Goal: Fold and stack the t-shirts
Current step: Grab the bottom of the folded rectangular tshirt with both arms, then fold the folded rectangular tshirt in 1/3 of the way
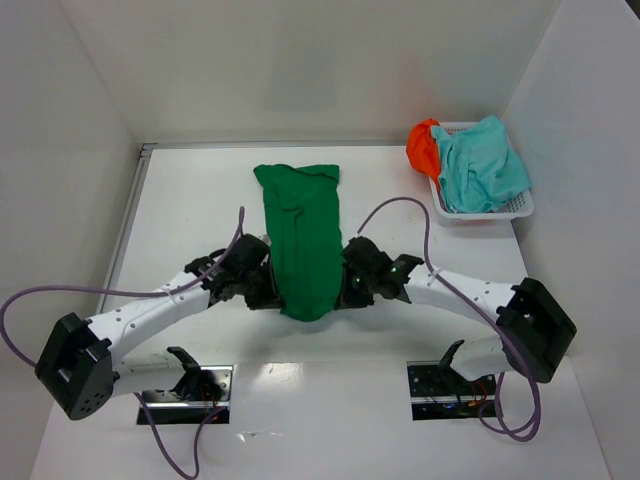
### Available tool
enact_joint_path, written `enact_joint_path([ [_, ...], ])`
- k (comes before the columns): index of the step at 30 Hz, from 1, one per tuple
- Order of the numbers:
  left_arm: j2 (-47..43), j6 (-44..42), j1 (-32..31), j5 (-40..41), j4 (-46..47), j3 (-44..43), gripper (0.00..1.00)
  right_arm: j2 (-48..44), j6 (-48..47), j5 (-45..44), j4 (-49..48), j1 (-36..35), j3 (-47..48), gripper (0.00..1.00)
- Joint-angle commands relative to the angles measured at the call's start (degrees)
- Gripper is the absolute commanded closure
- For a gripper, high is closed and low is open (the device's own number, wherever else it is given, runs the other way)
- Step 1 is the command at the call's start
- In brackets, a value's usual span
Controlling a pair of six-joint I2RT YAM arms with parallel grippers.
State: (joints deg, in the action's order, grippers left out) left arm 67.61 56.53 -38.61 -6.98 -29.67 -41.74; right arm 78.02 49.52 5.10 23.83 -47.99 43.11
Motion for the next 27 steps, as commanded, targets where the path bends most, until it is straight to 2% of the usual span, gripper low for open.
enact_joint_path([
  [1, 0.41, -4.93, 3.18, 1.89, -1.36, -4.14, 1.00, -1.30, -4.16, -2.64, 1.74, 2.72, 5.66, 0.95],
  [7, 6.91, -12.74, 10.65, 0.48, -0.30, -11.85, 1.00, 5.11, -9.69, -2.64, 1.74, 8.60, 14.09, 0.95],
  [13, 18.06, -19.96, 18.46, -2.50, 0.84, -21.53, 1.00, 13.20, -13.56, -1.77, -0.19, 14.92, 24.20, 0.95],
  [17, 27.72, -24.09, 21.11, -5.58, 1.46, -29.44, 1.00, 21.10, -15.67, 0.25, -0.89, 17.23, 32.71, 0.95],
  [22, 35.56, -26.73, 23.58, -7.61, 1.46, -36.65, 1.00, 29.55, -18.22, 2.19, -0.90, 18.46, 40.99, 0.95],
  [26, 40.83, -27.97, 24.81, -8.83, 1.46, -39.48, 0.92, 35.88, -18.93, 3.33, -0.90, 18.46, 47.40, 0.95],
  [27, 41.63, -27.97, 25.42, -8.84, 1.46, -40.26, 0.84, 36.93, -18.93, 3.33, -0.90, 18.46, 48.20, 0.95],
])
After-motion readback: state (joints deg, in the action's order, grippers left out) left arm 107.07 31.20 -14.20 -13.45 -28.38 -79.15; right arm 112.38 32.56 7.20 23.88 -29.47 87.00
